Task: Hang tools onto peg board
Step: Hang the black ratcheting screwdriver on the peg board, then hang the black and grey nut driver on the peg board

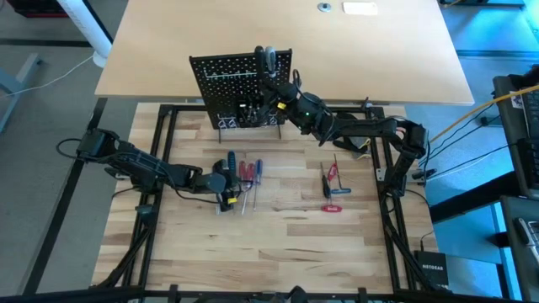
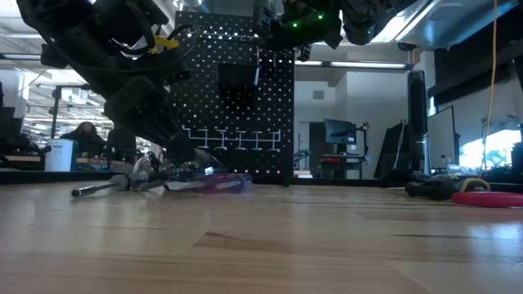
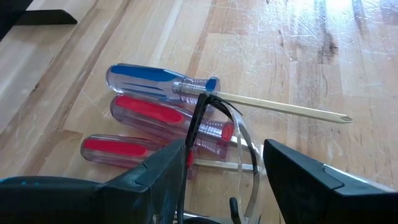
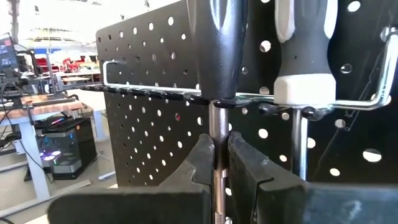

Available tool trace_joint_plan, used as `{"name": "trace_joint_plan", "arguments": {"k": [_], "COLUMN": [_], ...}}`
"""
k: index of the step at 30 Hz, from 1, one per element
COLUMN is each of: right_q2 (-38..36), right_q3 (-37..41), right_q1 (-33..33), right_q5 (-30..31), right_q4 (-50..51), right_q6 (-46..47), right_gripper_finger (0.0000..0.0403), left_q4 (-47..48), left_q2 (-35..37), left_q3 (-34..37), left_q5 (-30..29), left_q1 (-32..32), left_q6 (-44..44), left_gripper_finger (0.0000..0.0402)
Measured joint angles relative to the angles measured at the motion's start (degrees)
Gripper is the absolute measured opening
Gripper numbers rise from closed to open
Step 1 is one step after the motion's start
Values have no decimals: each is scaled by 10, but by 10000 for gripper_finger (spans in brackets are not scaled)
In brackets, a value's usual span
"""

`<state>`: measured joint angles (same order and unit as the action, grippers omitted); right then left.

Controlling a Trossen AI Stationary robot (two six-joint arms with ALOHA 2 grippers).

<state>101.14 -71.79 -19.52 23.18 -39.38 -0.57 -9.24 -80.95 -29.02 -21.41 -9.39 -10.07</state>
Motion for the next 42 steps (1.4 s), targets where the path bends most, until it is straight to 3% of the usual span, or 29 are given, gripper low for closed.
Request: {"name": "trace_joint_plan", "arguments": {"k": [9,17,30,42], "right_q2": [1,1,-1,-7], "right_q3": [2,2,3,3], "right_q1": [-1,0,7,79], "right_q5": [40,38,43,164], "right_q4": [-7,-4,11,4], "right_q6": [0,0,-13,-77], "right_gripper_finger": [26,29,139,147], "left_q4": [-4,-4,-2,1], "left_q2": [0,0,0,0], "left_q3": [0,0,0,0], "left_q5": [0,0,0,0], "left_q1": [0,0,0,0], "left_q6": [1,4,3,2], "left_gripper_finger": [208,208,208,208]}}
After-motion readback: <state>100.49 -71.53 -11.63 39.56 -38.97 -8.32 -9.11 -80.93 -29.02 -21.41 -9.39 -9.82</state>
